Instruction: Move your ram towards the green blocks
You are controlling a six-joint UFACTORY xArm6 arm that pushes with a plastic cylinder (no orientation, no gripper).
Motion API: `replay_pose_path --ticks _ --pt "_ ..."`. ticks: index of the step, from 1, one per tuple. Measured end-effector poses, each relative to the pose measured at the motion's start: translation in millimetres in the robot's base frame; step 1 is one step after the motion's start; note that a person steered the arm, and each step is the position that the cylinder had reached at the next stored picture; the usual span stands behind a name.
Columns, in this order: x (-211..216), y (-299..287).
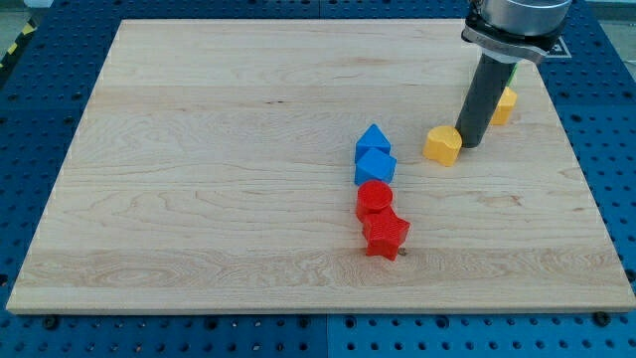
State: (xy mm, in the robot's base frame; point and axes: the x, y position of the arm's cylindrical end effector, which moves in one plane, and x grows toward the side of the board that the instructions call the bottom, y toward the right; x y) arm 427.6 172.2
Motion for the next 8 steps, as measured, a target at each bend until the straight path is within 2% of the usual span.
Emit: replay_pose_path --ticks 3,7,8 --pt "-0.2 -37.1" --pt "15.3 57.2" --pt "19.6 108.0"
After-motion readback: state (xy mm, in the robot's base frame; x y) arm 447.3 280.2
